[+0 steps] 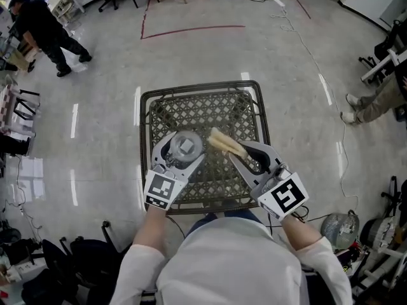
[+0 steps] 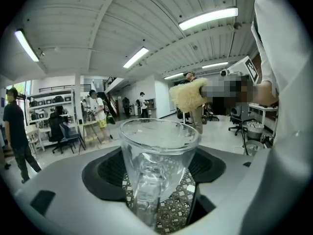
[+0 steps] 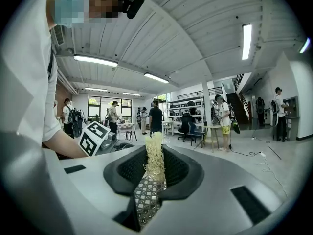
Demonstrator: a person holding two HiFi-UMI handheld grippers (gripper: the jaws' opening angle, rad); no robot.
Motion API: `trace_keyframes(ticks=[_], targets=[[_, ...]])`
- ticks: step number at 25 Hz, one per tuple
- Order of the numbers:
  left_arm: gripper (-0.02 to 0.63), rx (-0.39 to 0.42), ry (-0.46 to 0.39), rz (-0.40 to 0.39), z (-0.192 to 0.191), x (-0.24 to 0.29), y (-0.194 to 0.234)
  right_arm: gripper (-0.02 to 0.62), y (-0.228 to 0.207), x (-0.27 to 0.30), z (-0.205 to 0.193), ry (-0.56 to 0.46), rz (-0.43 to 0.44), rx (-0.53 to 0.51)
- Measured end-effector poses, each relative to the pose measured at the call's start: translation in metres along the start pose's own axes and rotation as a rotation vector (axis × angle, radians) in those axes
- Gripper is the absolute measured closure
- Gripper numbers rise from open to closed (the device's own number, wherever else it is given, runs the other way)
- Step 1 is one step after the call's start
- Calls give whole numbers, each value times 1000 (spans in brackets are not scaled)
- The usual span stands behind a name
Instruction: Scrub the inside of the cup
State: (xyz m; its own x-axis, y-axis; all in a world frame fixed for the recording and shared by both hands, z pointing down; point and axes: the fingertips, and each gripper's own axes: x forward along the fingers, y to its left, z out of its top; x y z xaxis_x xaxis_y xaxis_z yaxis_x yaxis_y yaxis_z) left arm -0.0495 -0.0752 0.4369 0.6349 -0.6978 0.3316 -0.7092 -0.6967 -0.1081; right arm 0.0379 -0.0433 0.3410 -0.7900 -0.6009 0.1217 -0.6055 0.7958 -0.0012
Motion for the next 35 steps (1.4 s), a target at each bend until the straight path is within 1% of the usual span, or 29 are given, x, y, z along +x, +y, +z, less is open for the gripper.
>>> trace_keyframes(ticks=[3, 6, 12, 20, 26, 30, 35], targets=[[227, 56, 32, 12, 4, -4, -5, 505, 11, 1, 16, -31, 34, -43], [227, 124, 61, 22, 7, -10, -7, 506, 23, 4, 22, -21, 79, -99], [227, 226, 97, 26, 8, -15, -10, 506, 43, 14, 10, 107, 153, -210], [227, 316, 116, 10, 8, -12, -23, 506, 59, 31, -7, 231, 213, -287], [227, 402, 140, 14, 8, -14, -29, 506, 63, 43, -20, 309, 219, -332], [227, 429, 145, 15, 6, -15, -30, 506, 66, 50, -29, 359, 223, -340], [227, 426, 144, 13, 7, -15, -33, 506, 82, 47, -32, 395, 296, -332]])
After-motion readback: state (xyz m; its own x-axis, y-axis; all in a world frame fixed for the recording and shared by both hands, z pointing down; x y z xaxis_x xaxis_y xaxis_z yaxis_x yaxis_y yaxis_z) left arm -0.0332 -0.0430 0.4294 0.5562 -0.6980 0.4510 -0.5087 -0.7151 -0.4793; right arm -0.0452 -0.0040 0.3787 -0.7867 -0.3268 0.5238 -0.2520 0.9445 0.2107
